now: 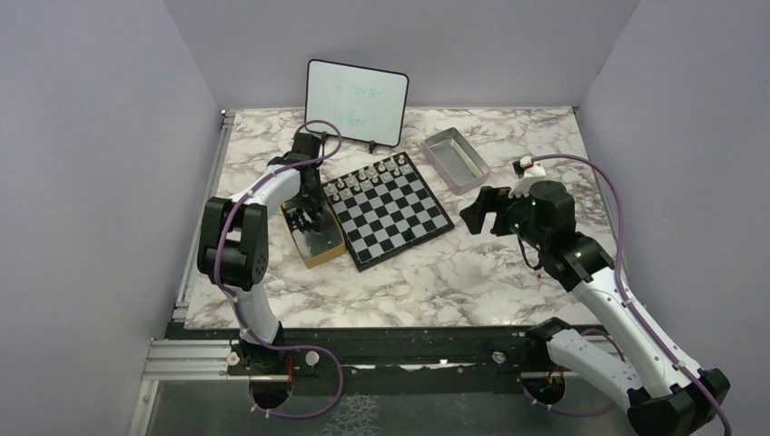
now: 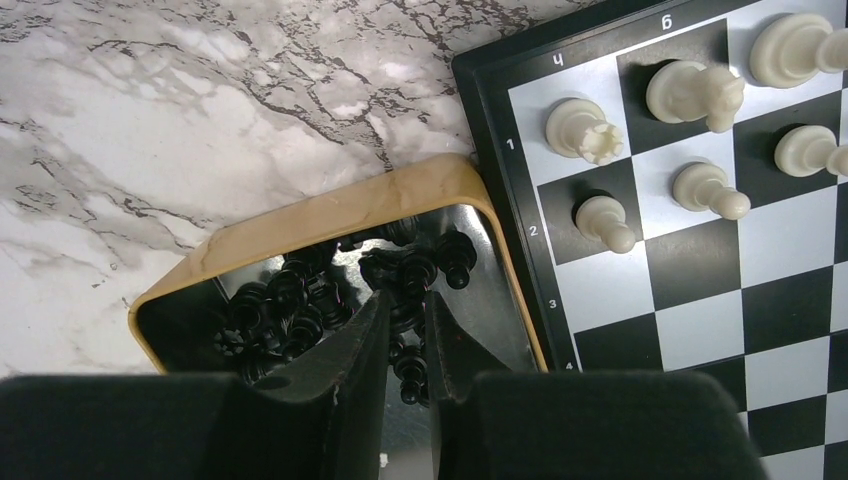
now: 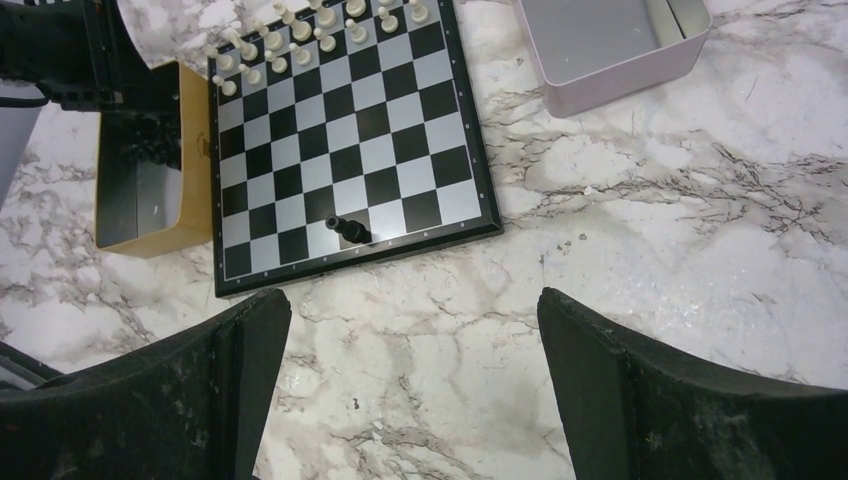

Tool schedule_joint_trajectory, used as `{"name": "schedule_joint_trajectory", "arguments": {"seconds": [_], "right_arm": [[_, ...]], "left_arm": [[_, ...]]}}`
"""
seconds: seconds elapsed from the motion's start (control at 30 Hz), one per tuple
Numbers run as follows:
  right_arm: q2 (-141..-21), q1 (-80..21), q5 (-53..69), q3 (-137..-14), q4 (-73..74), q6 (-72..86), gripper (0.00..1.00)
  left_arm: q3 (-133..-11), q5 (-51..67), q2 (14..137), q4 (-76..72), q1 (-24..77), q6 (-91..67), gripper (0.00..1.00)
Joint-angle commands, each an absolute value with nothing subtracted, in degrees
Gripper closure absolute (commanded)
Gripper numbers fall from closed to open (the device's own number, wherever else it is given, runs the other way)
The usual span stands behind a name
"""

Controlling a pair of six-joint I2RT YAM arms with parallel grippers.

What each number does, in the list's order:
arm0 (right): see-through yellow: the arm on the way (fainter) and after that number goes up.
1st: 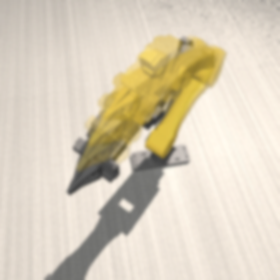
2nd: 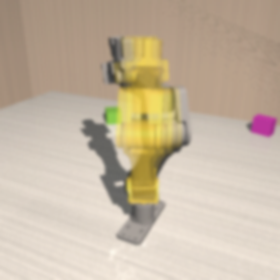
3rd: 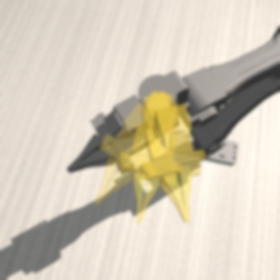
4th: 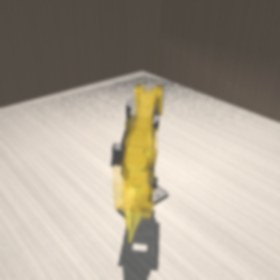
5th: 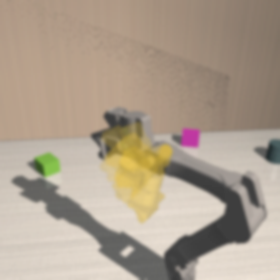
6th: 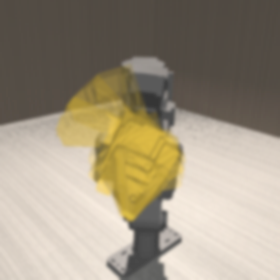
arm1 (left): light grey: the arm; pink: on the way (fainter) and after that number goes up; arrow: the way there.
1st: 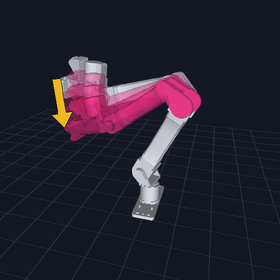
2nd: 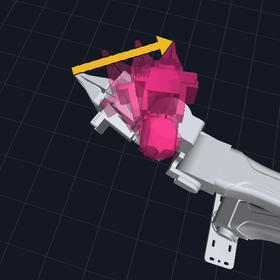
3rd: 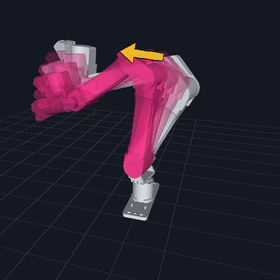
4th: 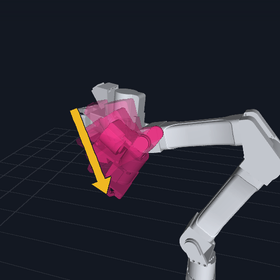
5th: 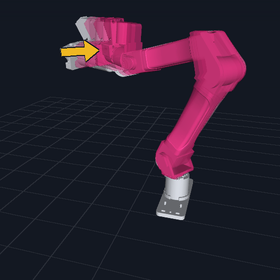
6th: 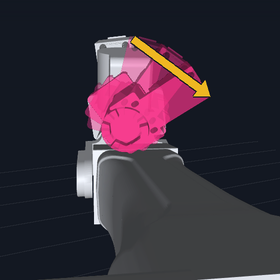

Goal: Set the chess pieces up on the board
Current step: Pick up the chess piece from the storage box.

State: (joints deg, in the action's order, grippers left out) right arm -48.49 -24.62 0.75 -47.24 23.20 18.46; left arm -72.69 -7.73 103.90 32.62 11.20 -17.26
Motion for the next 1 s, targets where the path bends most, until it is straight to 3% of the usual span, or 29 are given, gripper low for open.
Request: {"name": "schedule_joint_trajectory", "arguments": {"seconds": [0.0, 0.43, 0.57, 0.97], "right_arm": [[-48.38, -24.17, 1.09, -46.88, 22.07, 19.16, 0.0], [-47.54, -24.17, 0.66, -46.75, 22.72, 19.24, 0.0], [-47.19, -24.17, 0.8, -46.41, 22.36, 19.42, 0.0], [-47.01, -24.18, 1.04, -46.37, 22.33, 19.61, 0.0]], "left_arm": [[-72.82, -6.5, 104.98, 31.14, 10.72, -16.48, 0.8], [-73.8, -5.19, 106.32, 30.9, 10.72, -15.5, 0.8], [-73.76, -5.03, 106.17, 30.96, 10.72, -15.38, 0.87], [-74.51, -4.89, 104.95, 33.52, 10.72, -14.97, 0.92]]}}
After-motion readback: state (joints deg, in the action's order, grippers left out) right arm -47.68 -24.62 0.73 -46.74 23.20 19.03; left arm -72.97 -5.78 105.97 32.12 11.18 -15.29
